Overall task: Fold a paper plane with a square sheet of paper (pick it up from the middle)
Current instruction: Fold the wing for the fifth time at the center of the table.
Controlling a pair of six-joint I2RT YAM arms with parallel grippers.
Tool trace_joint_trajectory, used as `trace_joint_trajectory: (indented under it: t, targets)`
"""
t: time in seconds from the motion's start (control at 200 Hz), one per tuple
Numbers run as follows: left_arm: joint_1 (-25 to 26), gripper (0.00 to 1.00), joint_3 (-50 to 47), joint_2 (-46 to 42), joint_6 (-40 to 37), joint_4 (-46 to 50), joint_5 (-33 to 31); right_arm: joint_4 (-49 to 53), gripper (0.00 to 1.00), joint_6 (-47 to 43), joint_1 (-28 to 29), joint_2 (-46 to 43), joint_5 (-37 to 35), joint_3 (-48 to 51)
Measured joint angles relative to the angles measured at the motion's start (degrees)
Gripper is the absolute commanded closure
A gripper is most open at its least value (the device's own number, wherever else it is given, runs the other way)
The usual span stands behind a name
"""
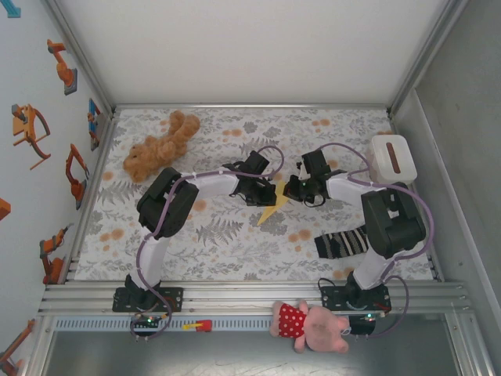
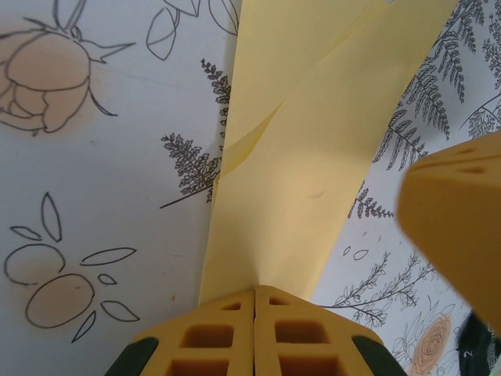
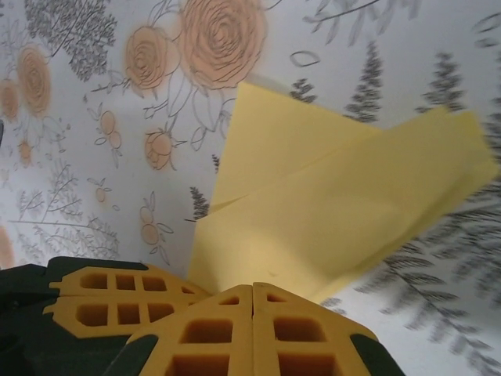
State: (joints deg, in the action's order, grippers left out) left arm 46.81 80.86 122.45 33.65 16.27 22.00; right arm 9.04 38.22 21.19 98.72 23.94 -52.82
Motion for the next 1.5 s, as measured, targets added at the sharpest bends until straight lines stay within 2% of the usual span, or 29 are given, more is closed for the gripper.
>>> trace_joint_trajectory:
  t: [0.566,0.696,0.956,1.172,1.347,1.497]
  targets:
    - [0.0,0.98,-0.55,-0.07,0.04,-0.35,-0.07,-9.01,1.0,0.74,-1.75,4.7,4.81,2.97]
    - [0.0,0.99,-1.68,-0.44,0.07,-1.7,-0.07,-11.58,1.0,0.37,-4.61,5.22,7.67,4.09]
    - [0.0,0.99,-3.02,-1.01,0.07,-3.52,-0.07,-17.18,1.0,0.92,-13.84,8.5,12.7,3.39]
    - [0.0,0.98,-2.64,-1.03,0.04,-3.3,-0.07,-16.61,1.0,0.57,-16.61,7.5,8.33,2.43]
    - [0.0,0.98,-1.79,-0.87,0.02,-2.29,-0.09,-15.89,1.0,0.85,-16.17,0.2,7.52,6.25]
    - [0.02,0.97,-1.25,-0.76,0.02,-1.51,-0.11,-16.94,1.0,2.25,-10.64,-0.74,9.11,7.63]
